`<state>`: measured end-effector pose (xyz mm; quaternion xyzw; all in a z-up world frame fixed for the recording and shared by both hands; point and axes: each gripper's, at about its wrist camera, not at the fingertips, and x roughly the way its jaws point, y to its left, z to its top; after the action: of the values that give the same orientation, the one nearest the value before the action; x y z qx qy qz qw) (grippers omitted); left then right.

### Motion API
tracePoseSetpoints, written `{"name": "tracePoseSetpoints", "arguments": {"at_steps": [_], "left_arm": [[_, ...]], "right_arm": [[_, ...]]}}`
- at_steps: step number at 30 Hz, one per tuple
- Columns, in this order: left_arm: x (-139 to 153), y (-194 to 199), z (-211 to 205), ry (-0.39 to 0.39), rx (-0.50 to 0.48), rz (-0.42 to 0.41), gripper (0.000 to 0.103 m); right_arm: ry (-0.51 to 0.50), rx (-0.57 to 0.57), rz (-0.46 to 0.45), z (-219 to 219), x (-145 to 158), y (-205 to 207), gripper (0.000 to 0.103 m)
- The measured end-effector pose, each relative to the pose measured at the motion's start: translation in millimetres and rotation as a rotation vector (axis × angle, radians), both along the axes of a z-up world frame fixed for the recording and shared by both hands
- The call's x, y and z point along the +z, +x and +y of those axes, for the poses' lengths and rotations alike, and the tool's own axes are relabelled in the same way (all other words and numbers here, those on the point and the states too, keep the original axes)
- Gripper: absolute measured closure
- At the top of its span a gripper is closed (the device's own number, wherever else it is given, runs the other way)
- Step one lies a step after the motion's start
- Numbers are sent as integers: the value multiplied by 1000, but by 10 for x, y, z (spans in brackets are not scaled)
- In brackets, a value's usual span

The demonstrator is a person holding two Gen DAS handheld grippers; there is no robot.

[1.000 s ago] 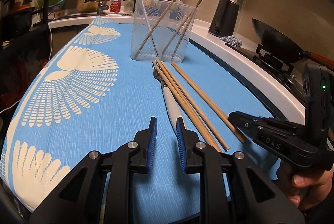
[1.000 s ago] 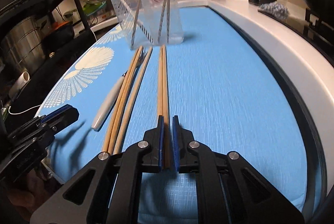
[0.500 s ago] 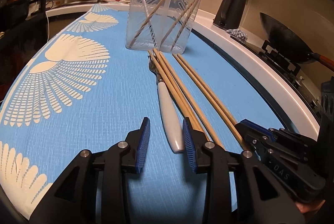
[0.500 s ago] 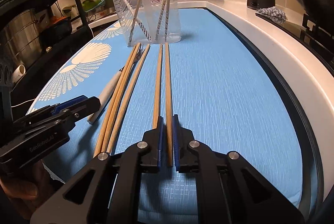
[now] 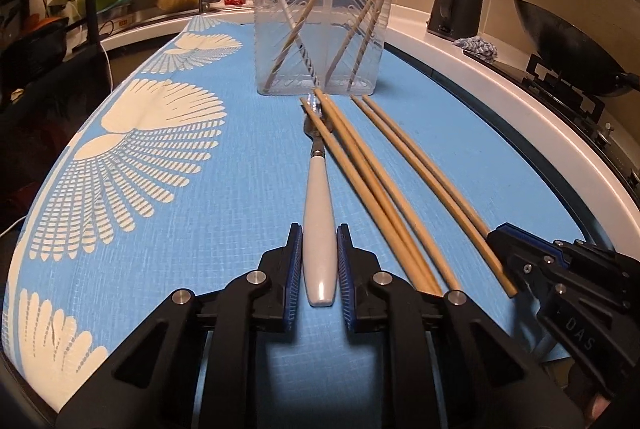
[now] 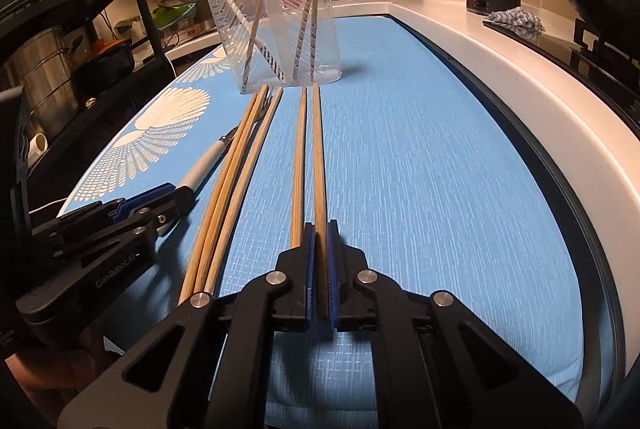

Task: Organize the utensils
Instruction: 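Grasp the white-handled fork with the left tool while the right tool grasps a wooden chopstick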

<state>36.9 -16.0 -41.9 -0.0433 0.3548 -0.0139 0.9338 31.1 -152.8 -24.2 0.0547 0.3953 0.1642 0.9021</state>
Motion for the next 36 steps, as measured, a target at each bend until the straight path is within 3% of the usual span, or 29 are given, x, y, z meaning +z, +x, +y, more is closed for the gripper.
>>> {"name": "tracePoseSetpoints", "arguments": {"at_steps": [14, 36], "left_arm": [[-34, -492, 565, -41, 40, -59, 85], [-93, -530, 467, 4, 41, -134, 85]], "right_arm": [[-26, 4, 1, 25, 14, -124, 97], [-43, 5, -21, 33, 12, -144, 96]]}}
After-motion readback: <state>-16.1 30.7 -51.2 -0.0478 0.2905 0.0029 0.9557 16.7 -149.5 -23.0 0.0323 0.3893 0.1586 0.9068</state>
